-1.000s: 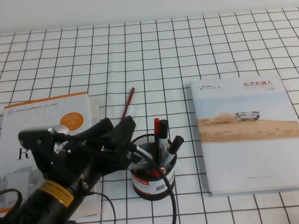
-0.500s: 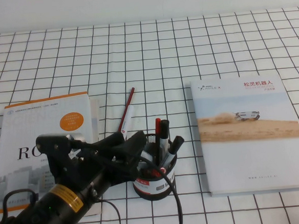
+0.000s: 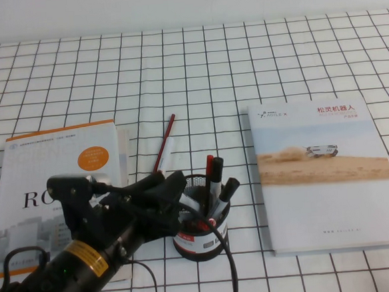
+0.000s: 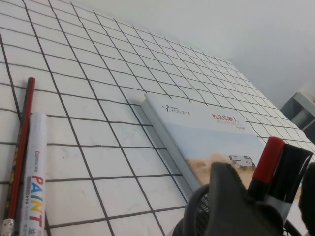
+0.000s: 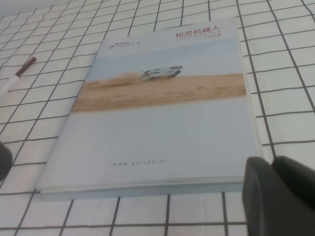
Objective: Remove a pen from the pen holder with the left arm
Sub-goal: 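Take a marker out of the pen holder and lay it on the table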
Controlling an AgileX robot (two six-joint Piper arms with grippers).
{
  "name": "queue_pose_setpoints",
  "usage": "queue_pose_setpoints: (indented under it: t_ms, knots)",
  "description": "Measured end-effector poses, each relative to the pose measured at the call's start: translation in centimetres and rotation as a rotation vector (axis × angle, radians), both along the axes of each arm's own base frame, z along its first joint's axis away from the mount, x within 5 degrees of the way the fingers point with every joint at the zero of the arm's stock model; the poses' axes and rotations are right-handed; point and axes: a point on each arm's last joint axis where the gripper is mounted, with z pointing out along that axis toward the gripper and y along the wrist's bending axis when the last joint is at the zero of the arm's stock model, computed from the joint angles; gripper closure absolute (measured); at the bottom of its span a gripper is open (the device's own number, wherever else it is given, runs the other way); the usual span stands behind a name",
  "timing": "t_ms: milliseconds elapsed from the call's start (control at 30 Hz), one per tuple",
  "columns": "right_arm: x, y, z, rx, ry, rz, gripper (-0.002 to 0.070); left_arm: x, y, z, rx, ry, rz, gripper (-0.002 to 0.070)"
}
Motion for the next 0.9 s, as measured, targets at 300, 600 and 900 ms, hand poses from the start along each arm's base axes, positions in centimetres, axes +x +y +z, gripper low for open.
queue_pose_setpoints:
  t_ms: [300, 600, 900]
  knots:
    - [0.0, 0.0, 0.0, 0.000, 0.000, 0.000, 0.0689, 0.0, 0.0, 0.0, 0.002, -0.002, -0.005, 0.0542]
    - [0.0, 0.0, 0.0, 0.000, 0.000, 0.000, 0.0688, 0.0, 0.0, 0.0, 0.002, -0.002, -0.005, 0.0588]
    - [0.0, 0.0, 0.0, 0.000, 0.000, 0.000, 0.0688, -0.3, 0.4, 1.7, 0.000, -0.075, 0.005, 0.0589]
